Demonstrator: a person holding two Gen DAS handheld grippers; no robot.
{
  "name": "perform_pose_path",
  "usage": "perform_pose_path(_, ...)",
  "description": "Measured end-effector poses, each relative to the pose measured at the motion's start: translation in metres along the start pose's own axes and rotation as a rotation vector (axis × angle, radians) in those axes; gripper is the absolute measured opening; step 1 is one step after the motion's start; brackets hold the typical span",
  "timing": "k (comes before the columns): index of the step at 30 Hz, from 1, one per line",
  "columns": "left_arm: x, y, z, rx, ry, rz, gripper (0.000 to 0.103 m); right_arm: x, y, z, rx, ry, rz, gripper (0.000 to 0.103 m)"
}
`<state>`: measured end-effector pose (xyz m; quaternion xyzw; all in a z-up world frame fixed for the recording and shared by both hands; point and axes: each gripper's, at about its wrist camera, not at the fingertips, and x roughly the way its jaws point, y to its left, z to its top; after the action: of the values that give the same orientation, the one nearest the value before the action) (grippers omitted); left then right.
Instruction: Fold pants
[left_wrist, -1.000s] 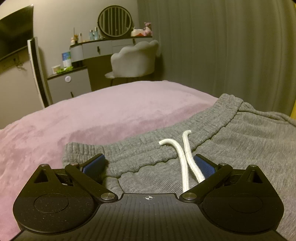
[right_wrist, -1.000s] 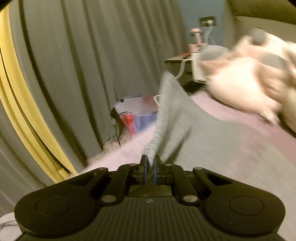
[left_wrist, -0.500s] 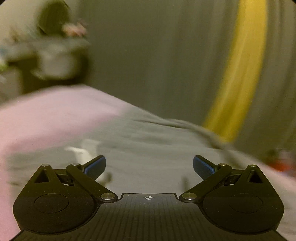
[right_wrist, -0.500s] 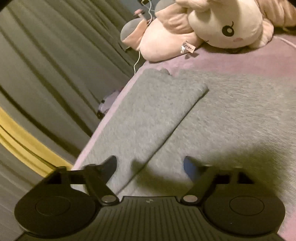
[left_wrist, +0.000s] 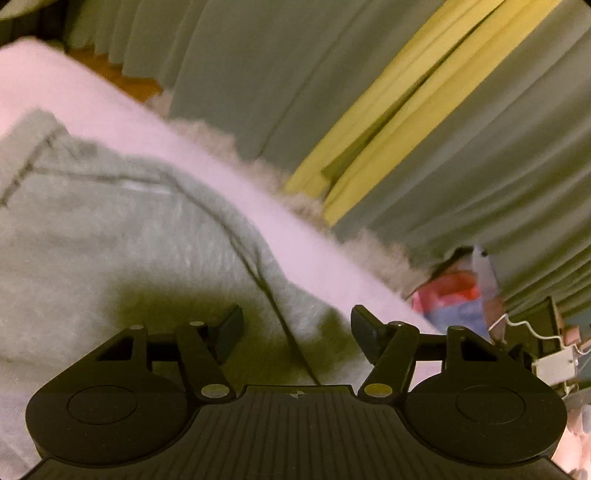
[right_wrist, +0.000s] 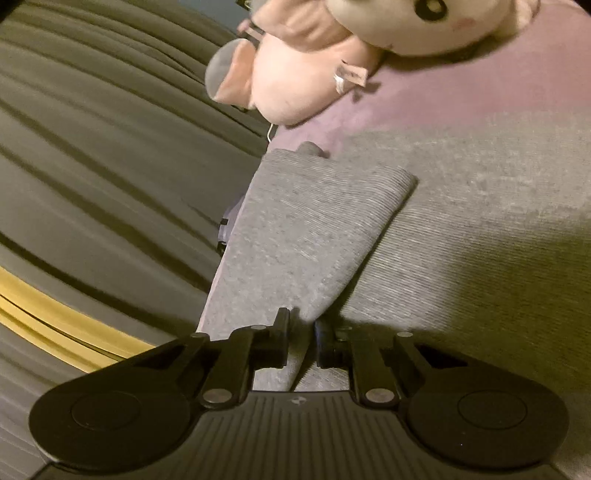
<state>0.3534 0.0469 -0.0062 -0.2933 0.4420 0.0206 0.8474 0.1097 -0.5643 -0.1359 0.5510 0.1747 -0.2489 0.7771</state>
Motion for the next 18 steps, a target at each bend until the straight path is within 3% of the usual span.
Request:
perform_pose_path(3, 0.016, 0.001, 0.003, -0.013, 0.029, -0.004, 0.065, 0.007, 0.001, 0.005, 0.001, 0.006, 0.012, 0.015)
perform_pose_path(6, 0.015, 0.004, 0.009, -0.044, 0.026, 0.008, 0.008, 0.015, 0.013, 0.007, -0.055, 0.016, -0.001, 0.015)
perform_pose_path(8, 0.005, 0.003, 0.007, -0.070, -0.015, -0.027, 0.007, 0.014, 0.026, 0.011, -0.124, 0.024, -0.027, 0.005)
perform_pose_path(10, -0.017, -0.001, 0.001, -0.019, -0.071, -0.056, 0.007, 0.001, 0.039, 0.017, -0.169, 0.013, -0.014, 0.005)
perform_pose_path(14, -0.107, 0.001, -0.031, 0.054, -0.231, -0.150, 0.007, -0.043, 0.058, 0.034, -0.221, -0.047, 0.045, 0.005)
perform_pose_path(16, -0.161, 0.016, -0.061, 0.066, -0.306, -0.218, 0.007, -0.073, 0.060, 0.044, -0.243, -0.071, 0.072, 0.005)
perform_pose_path(18, -0.197, 0.031, -0.093, 0.063, -0.338, -0.233, 0.007, -0.103, 0.057, 0.048, -0.269, -0.089, 0.085, 0.005)
